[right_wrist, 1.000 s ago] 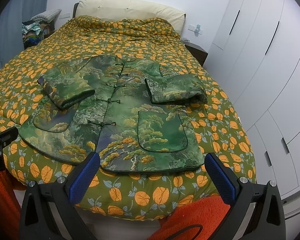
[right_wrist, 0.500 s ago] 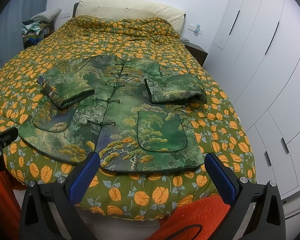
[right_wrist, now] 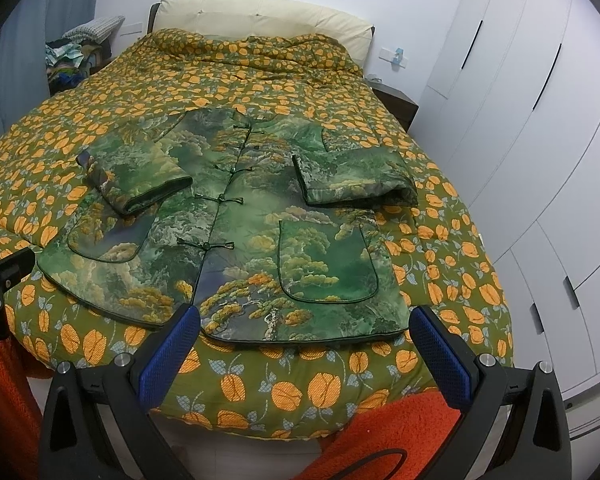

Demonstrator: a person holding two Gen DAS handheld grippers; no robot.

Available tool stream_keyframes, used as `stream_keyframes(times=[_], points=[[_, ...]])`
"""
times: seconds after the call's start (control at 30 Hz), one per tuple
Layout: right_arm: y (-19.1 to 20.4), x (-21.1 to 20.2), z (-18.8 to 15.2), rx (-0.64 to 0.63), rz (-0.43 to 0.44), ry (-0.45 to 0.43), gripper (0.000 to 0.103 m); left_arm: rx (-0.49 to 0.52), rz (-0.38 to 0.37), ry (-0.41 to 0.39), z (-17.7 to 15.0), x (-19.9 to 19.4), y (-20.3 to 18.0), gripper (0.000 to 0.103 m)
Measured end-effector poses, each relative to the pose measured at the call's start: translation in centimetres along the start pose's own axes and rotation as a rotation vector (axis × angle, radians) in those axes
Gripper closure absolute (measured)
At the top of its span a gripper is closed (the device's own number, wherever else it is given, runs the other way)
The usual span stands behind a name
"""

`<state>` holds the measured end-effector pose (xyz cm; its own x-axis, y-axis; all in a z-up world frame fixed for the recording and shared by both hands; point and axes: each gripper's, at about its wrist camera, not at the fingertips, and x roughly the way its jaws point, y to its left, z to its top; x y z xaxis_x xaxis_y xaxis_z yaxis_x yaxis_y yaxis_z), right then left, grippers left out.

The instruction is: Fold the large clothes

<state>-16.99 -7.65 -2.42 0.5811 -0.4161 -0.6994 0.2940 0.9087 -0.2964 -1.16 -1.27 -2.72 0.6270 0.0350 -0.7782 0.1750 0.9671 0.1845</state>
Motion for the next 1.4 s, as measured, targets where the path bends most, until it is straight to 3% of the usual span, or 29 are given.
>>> stream_keyframes(times=[0.47,0.6,0.77,0.83,0.93,1.07,1.23,1.27,1.33,1.37,1.4], points=[[0.3,0.2,0.2,-0.007,0.03,-0.001,0.001,0.01,0.008,0.014,0.5,0.5,0.0,0.0],[-0.2,0.5,0.5,0.002,0.06,-0.027,0.001,0.028,-0.005,0.021,1.4,2.6,0.8,0.0],[-3.1,2.3,2.6,0.026,0.132,-0.132,0.0,0.169,-0.023,-0.001,4.2,8.1,1.4,0.0],[-3.8,3.9,3.9,-0.028,0.141,-0.181,0.0,0.231,0.0,0.003,5.4,10.7,1.0,0.0],[-3.7,8.8,6.2,-0.154,0.143,-0.103,0.0,0.27,0.016,0.01,6.9,14.3,0.5,0.0],[-3.3,14.2,8.1,-0.263,0.115,-0.104,0.0,0.3,0.031,0.03,8.3,18.5,-0.1,0.0],[-1.5,24.6,10.9,-0.412,0.088,-0.038,0.001,0.302,0.049,0.172,9.4,26.2,-0.2,0.001],[-1.1,27.0,11.6,-0.421,0.081,-0.011,0.001,0.289,0.039,0.191,9.5,26.9,0.0,0.004],[-1.0,31.2,12.7,-0.422,0.041,0.068,0.001,0.241,-0.005,0.221,9.7,27.7,0.9,0.037],[-1.4,33.3,13.1,-0.398,0.023,0.121,0.003,0.215,-0.051,0.233,9.7,27.6,1.3,0.046],[-2.2,34.1,13.4,-0.363,0.035,0.153,0.02,0.205,-0.077,0.234,9.8,27.5,1.6,0.083]])
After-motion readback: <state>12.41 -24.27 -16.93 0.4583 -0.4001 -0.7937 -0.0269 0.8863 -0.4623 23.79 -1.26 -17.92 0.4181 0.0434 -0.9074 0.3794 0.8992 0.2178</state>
